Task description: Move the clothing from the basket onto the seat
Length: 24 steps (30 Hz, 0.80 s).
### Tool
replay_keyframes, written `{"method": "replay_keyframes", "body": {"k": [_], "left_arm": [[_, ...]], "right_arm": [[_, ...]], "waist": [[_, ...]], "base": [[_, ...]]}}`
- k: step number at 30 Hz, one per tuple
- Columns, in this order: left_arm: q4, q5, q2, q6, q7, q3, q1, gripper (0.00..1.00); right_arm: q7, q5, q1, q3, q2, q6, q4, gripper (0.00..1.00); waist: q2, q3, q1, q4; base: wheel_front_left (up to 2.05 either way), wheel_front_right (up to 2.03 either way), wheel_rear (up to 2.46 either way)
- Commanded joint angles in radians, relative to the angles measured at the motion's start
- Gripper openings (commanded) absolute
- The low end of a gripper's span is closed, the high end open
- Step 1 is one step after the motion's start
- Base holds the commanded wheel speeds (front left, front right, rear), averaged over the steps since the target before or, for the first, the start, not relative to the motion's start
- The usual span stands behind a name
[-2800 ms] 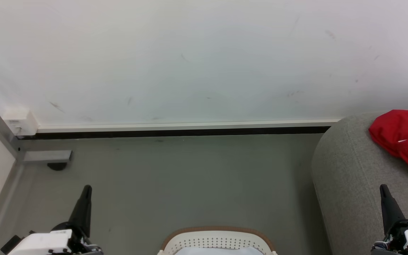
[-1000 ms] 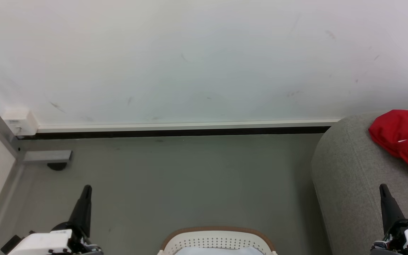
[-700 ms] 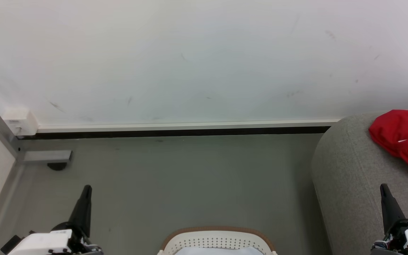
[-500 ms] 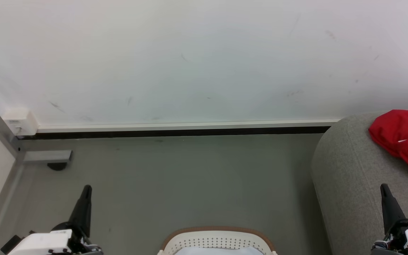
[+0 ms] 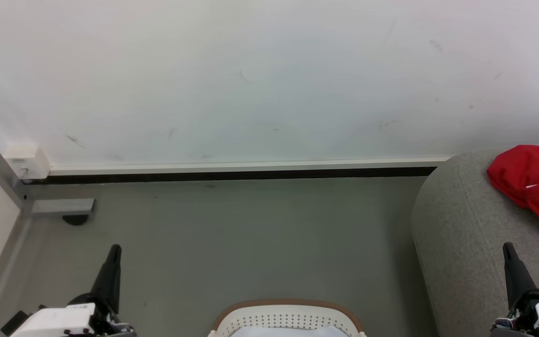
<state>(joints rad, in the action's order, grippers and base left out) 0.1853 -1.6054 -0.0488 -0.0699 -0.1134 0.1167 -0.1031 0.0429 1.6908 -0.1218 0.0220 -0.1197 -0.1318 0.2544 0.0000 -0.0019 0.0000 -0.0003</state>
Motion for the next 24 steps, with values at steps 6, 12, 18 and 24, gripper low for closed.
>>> {"method": "replay_keyframes", "body": {"k": [6, 12, 18, 24], "left_arm": [[-0.003, -0.013, -0.002, -0.004, -0.003, 0.002, -0.008, 0.00], [-0.003, -0.013, -0.002, -0.004, -0.003, 0.002, -0.008, 0.00], [-0.003, -0.013, -0.002, -0.004, -0.003, 0.002, -0.008, 0.00], [-0.003, -0.013, -0.002, -0.004, -0.003, 0.002, -0.008, 0.00]], "right_arm": [[-0.005, 0.010, 0.000, -0.004, -0.008, 0.002, -0.006, 0.00], [-0.008, 0.014, 0.000, -0.008, -0.011, 0.002, -0.007, 0.00], [-0.012, 0.020, 0.000, -0.013, -0.015, 0.002, -0.007, 0.00], [-0.014, 0.024, 0.001, -0.018, -0.019, 0.002, -0.008, 0.00]], "waist": [[0.0000, 0.000, 0.0000, 0.000], [0.0000, 0.000, 0.0000, 0.000], [0.0000, 0.000, 0.0000, 0.000], [0.0000, 0.000, 0.0000, 0.000]], "base": [[0.00, 0.00, 0.00], [0.00, 0.00, 0.00], [0.00, 0.00, 0.00], [0.00, 0.00, 0.00]]}}
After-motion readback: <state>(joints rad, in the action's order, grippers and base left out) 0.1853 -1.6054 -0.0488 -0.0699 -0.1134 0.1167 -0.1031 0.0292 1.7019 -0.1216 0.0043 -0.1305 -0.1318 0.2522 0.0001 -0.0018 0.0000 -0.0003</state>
